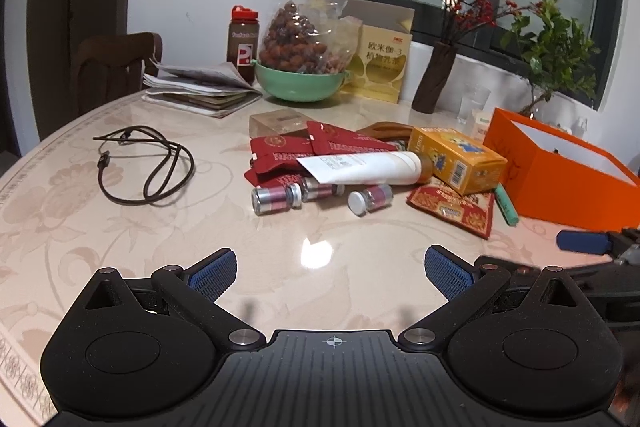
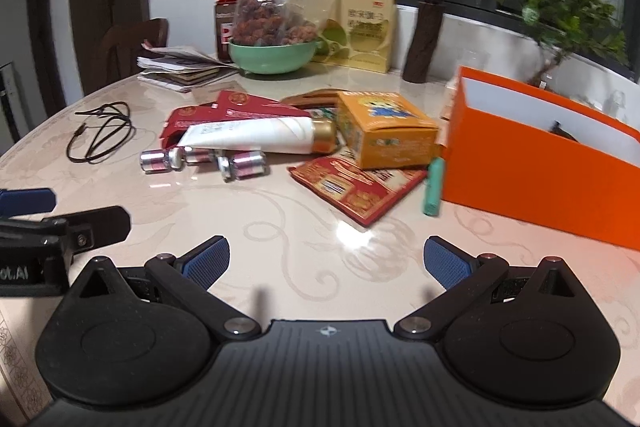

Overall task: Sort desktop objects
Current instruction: 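Move the left gripper toward the white tube with gold cap, then close the left gripper on the white tube and lift it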

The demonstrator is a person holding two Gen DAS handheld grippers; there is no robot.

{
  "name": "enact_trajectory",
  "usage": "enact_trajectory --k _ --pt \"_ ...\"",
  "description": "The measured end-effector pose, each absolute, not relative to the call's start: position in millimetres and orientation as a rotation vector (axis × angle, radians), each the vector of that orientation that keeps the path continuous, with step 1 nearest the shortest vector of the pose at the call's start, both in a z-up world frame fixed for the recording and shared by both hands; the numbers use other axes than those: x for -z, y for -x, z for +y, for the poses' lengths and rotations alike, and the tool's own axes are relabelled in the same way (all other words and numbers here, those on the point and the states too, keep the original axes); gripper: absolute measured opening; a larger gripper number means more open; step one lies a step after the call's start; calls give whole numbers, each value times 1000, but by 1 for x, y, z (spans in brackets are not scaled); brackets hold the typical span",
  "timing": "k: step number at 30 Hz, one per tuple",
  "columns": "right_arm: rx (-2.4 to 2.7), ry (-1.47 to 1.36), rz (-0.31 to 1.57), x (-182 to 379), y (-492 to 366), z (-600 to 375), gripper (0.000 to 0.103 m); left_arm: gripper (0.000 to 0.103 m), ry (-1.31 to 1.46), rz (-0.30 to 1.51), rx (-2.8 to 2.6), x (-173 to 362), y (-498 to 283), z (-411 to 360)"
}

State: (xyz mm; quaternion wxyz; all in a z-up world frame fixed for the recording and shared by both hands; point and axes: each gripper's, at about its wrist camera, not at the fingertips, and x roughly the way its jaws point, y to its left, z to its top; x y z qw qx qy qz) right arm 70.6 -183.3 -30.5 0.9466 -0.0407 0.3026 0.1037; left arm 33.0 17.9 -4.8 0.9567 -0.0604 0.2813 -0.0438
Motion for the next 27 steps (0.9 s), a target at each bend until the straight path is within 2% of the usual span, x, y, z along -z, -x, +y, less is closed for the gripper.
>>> enact_trajectory --k 10,27 --pt "-378 94 616 34 -123 -165 103 103 118 568 100 -1 -103 24" --pt "-428 82 692 53 -199 -154 103 94 96 709 244 15 -218 11"
